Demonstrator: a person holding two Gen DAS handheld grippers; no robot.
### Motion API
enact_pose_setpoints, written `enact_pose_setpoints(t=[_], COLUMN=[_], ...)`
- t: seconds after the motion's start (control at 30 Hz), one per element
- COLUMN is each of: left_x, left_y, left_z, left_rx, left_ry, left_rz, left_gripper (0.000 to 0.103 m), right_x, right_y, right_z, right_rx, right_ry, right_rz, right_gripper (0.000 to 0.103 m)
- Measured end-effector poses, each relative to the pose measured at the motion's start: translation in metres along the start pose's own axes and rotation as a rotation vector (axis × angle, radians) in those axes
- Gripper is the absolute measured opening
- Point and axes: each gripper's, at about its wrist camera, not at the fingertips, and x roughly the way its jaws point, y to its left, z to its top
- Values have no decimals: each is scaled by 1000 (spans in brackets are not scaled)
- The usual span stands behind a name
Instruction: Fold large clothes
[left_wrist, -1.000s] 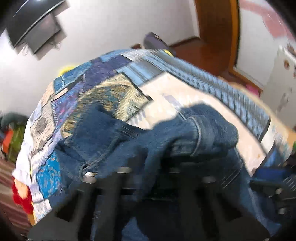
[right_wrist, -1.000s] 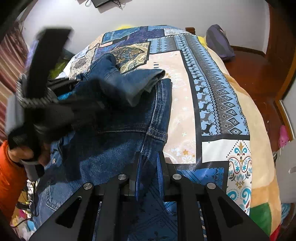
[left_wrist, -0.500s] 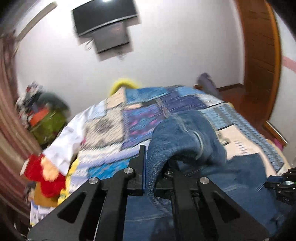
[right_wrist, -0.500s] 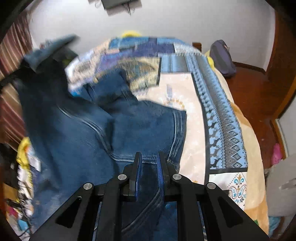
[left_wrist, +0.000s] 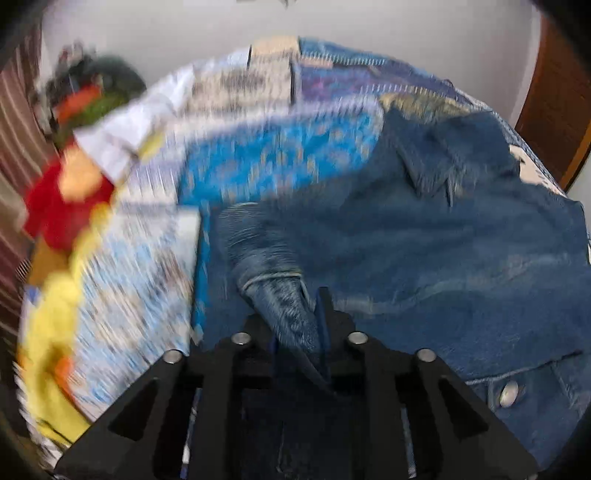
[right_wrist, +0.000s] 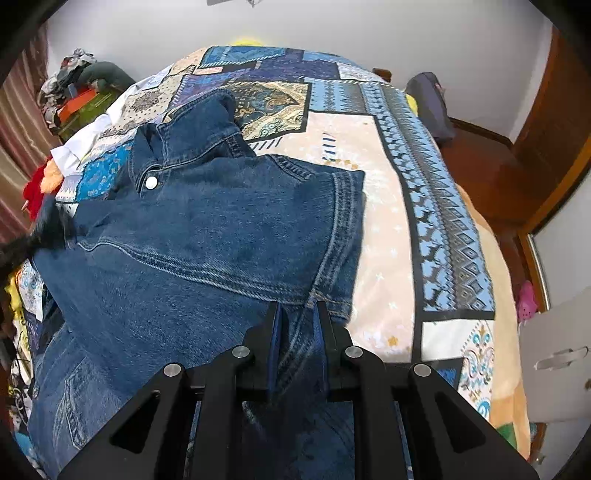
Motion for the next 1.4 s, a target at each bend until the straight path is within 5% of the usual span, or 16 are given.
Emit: enact_pose_setpoints(t=[0.1,0.17,0.33,0.43,0.53,0.63,0.77,0.93,1.13,1.27,1.3,1.4], left_x=[14,17,3,-3,5,7,-24,-42,4,19,17,6], left_y=[12,19,42,43,39,30,8,6,12,18,20,29], left_z=[-22,-30,-45,-45,-39,-30,-10,5,-12,-34,-38,-42], left_rx=[-24,-41,-123,-104,-82,-36,51,91,102,106,103,77], left_ry=[69,87,74,70,102,91,-57,-150,-12,40,37,28], left_rz=[-34,-23,-105,-111,-92,-47,80,127,134,148,146,137], left_gripper=[28,46,50,53,52,32,29,31,44,63,65,73], right_x=[-3,-4,-8,-1,2,-3,-27,-34,30,28,27,25], right_y=[-5,-9,-13,-14,-15,-20,-27,-14,8,3,0,-6], right_z=[-3,-6,-18,-26,-35,-34,-20,12,19,16,16,13], right_rx=[19,28,28,7,-23,18,97,67,-50,-42,-35,-28], right_ry=[-4,-2,1,62,60,66,-20,-93,2,-17,-16,-27], right_rz=[-4,6,29,-57,-60,-29,57,59,-99,-96,-93,-196], right_gripper=[13,13,13,13,13,13,13,13,13,13,15,63])
